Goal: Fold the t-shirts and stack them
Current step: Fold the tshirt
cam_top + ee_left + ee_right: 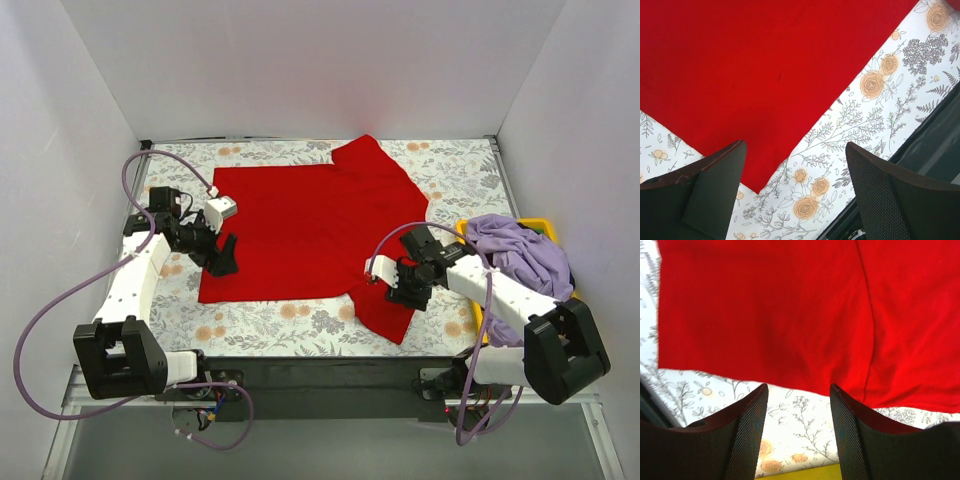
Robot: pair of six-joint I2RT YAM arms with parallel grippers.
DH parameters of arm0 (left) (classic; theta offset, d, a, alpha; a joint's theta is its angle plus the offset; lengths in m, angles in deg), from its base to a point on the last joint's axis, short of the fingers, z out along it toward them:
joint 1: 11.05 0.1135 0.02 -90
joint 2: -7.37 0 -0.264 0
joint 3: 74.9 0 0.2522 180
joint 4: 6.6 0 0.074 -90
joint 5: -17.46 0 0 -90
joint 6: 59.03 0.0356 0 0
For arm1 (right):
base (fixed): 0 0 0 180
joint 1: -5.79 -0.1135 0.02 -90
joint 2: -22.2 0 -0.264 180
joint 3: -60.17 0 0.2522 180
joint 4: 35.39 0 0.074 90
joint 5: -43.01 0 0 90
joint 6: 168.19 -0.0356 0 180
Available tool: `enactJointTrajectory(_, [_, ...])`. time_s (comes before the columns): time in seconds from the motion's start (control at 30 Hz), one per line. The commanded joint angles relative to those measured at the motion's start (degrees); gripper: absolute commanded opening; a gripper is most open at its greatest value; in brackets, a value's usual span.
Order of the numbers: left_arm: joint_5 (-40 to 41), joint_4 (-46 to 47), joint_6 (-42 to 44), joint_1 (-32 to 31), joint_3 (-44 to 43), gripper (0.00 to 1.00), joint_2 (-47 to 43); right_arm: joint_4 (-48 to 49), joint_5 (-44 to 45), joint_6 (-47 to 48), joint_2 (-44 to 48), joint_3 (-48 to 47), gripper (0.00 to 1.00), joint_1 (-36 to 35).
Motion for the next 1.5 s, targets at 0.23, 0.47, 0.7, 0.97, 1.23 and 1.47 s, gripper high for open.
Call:
enactJointTrajectory(0.23, [0.5, 0.9, -1.5, 0.5, 1.6, 0.8, -0.2, 9.9, 4.9, -0.1, -5.1, 4.5, 0.59, -2.2])
enactJointTrajectory(0.47, [5.3, -0.2, 3.8, 0.4, 5.2, 0.76, 0.7, 10.7, 5.0, -0.1, -6.7, 6.9, 0.35, -3.0])
enactJointTrajectory(0.7, [6.9, -0.2, 18.0, 0.6, 8.8, 0.59, -1.8, 5.6, 2.6, -1.5, -3.9, 6.0, 0.01, -4.1])
enactJointTrajectory(0.97, [12.4, 1.8, 33.8, 0.5, 14.8, 0.5, -0.5, 3.4, 1.3, -4.1, -2.0, 5.3, 0.01, -4.3])
enactJointTrajectory(1.23, [15.8, 4.5, 36.7, 0.8, 17.1, 0.5, 1.6, 1.5, 1.9, -4.8, -1.4, 3.7, 0.01, -4.3])
enactJointTrajectory(1.47, [18.7, 7.6, 38.6, 1.0, 20.2, 0.49, 1.3, 0.7, 2.4, -4.8, -1.7, 3.1, 0.01, -4.3])
